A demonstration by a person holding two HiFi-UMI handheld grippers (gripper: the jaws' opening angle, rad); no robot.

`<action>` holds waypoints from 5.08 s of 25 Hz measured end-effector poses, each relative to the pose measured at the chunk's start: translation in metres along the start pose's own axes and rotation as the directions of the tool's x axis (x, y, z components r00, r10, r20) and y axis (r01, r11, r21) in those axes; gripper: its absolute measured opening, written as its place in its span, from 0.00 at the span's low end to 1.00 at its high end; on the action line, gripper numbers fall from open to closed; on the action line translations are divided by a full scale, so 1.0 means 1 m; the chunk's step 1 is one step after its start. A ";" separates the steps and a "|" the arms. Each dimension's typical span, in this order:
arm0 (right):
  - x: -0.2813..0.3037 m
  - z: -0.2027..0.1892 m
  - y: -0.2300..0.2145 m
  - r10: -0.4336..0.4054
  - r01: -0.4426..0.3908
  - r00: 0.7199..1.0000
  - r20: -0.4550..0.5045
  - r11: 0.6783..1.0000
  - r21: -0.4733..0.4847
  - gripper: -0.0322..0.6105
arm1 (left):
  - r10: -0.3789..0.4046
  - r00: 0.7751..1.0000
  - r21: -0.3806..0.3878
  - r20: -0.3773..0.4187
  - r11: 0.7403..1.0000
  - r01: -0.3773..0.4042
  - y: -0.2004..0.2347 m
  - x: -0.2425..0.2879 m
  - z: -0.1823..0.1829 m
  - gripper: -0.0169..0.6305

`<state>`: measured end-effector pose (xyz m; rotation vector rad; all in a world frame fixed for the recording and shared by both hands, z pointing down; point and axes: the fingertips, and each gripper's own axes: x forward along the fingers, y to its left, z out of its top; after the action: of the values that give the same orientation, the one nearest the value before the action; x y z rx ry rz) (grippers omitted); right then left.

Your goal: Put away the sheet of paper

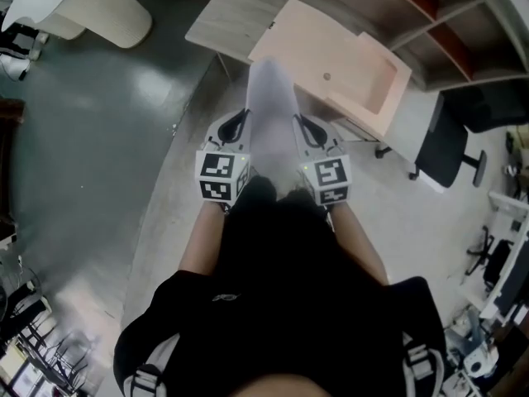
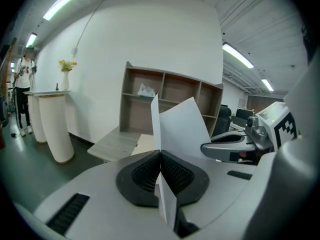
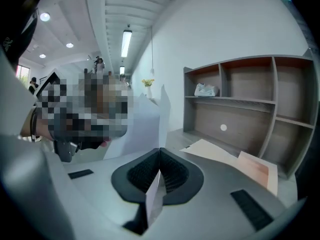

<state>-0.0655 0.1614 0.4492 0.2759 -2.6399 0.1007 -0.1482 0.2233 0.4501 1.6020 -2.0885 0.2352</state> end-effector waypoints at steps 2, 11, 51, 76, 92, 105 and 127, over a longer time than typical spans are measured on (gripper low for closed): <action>0.007 0.001 0.000 -0.028 0.028 1.000 -0.001 0.999 0.041 0.08 | -0.038 0.999 0.007 0.001 0.999 0.038 0.005 0.004 0.006 0.10; 0.021 -0.003 -0.009 -0.082 0.084 0.996 -0.025 0.987 0.134 0.08 | -0.120 0.993 0.007 -0.015 0.993 0.120 0.017 0.027 0.018 0.10; 0.162 -0.053 -0.272 -0.038 0.075 0.996 -0.086 0.878 0.473 0.08 | -0.153 0.942 0.007 -0.298 0.987 0.163 0.016 0.317 0.065 0.10; 0.195 -0.141 -0.311 -0.028 0.200 0.964 -0.264 0.730 0.653 0.08 | -0.298 0.811 -0.115 -0.503 0.953 0.279 0.027 0.400 0.002 0.10; 0.205 -0.164 -0.330 -0.041 0.292 0.936 -0.350 0.643 0.708 0.08 | -0.328 0.777 -0.163 -0.537 0.944 0.286 0.027 0.436 -0.005 0.10; 0.203 -0.173 -0.343 -0.031 0.302 0.929 -0.368 0.638 0.708 0.08 | -0.247 0.777 -0.122 -0.579 0.968 0.217 0.048 0.440 -0.013 0.10; 0.189 -0.189 -0.361 -0.022 0.326 0.920 -0.391 0.596 0.734 0.08 | -0.331 0.674 -0.177 -0.660 0.941 0.289 0.021 0.436 -0.036 0.33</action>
<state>-0.0664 -0.2018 0.7132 0.7383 -2.0266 1.1700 -0.2397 -0.1288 0.6930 1.4954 -1.2198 0.5478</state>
